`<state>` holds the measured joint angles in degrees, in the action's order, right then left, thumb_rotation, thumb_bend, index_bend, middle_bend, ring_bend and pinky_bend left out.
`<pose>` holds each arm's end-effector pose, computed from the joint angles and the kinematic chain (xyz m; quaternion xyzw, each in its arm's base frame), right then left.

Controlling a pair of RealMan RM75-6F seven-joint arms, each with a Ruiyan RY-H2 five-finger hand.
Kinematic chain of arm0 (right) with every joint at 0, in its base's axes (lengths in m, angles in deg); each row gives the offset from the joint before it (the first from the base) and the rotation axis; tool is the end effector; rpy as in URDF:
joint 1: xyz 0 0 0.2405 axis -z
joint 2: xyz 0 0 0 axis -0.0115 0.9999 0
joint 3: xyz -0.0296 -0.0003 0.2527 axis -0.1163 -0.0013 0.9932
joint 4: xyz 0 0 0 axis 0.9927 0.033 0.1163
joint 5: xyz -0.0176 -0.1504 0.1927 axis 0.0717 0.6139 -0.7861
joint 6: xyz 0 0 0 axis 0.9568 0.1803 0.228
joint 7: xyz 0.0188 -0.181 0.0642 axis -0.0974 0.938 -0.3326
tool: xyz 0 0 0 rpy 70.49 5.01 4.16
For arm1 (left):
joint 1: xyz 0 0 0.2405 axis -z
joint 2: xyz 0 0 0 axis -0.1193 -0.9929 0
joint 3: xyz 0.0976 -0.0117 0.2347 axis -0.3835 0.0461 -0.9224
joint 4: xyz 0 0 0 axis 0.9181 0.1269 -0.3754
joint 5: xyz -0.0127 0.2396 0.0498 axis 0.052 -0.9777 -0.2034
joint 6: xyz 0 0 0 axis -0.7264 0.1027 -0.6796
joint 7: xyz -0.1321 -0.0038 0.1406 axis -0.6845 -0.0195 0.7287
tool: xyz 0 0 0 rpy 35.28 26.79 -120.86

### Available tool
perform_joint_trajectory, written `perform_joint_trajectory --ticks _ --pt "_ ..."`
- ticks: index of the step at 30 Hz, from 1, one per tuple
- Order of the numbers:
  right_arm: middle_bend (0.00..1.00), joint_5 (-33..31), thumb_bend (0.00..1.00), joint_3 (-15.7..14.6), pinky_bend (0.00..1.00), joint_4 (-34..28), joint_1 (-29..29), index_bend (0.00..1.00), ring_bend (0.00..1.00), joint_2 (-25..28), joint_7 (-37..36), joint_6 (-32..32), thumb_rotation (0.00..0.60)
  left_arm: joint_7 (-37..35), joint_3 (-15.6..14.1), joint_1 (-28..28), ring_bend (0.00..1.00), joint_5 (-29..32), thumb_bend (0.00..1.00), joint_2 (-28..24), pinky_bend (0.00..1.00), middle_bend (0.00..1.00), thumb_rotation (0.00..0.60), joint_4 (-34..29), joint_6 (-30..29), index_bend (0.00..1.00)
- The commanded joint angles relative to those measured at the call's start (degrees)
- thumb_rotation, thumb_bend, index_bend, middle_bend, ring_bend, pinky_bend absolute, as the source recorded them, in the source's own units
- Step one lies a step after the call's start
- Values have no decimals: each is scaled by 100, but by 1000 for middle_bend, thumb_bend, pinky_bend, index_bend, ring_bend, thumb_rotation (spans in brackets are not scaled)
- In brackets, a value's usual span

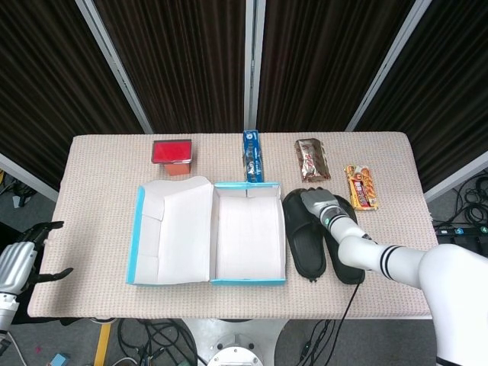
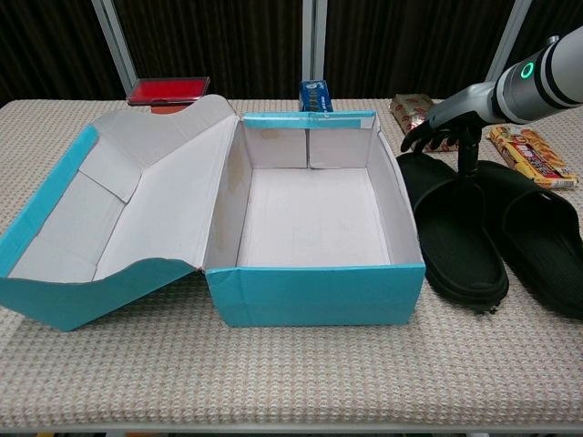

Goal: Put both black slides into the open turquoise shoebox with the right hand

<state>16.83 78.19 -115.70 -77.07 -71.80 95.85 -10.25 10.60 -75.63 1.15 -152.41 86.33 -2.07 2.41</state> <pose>-0.1670 -0.4629 -0.0592 0.7578 -0.5124 0.0937 0.3930 -0.3560 0.2440 0.1197 -0.5612 -0.4992 -0.4271 0.5035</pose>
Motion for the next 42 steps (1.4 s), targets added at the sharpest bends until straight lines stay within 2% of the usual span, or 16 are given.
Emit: perform_joint_trajectory --ticks 1,13,17,22,42 --pt "64 43 31 -94 0 8 -81 0 0 -49 -106 -10 600 4 -8 1 123 -10 40 5 177 205 600 7 1 175" --pt "143 134 59 -420 0 -155 -373 3 0 -172 -187 481 600 -100 -48 -47 123 16 39 -36 177 211 600 -19 1 175" --pt "176 22 72 -516 0 -152 -456 59 0 -266 -109 691 600 -165 -61 -69 123 23 40 -52 176 216 600 -14 -4 175" --pt "219 -109 81 -540 0 -148 -476 142 0 -379 0 944 600 -252 -71 -71 123 28 40 -57 177 216 600 1 24 175" --pt "293 -530 82 -554 7 42 -494 267 0 -652 597 1128 600 -346 -86 -63 123 85 40 -7 177 216 600 104 147 175"
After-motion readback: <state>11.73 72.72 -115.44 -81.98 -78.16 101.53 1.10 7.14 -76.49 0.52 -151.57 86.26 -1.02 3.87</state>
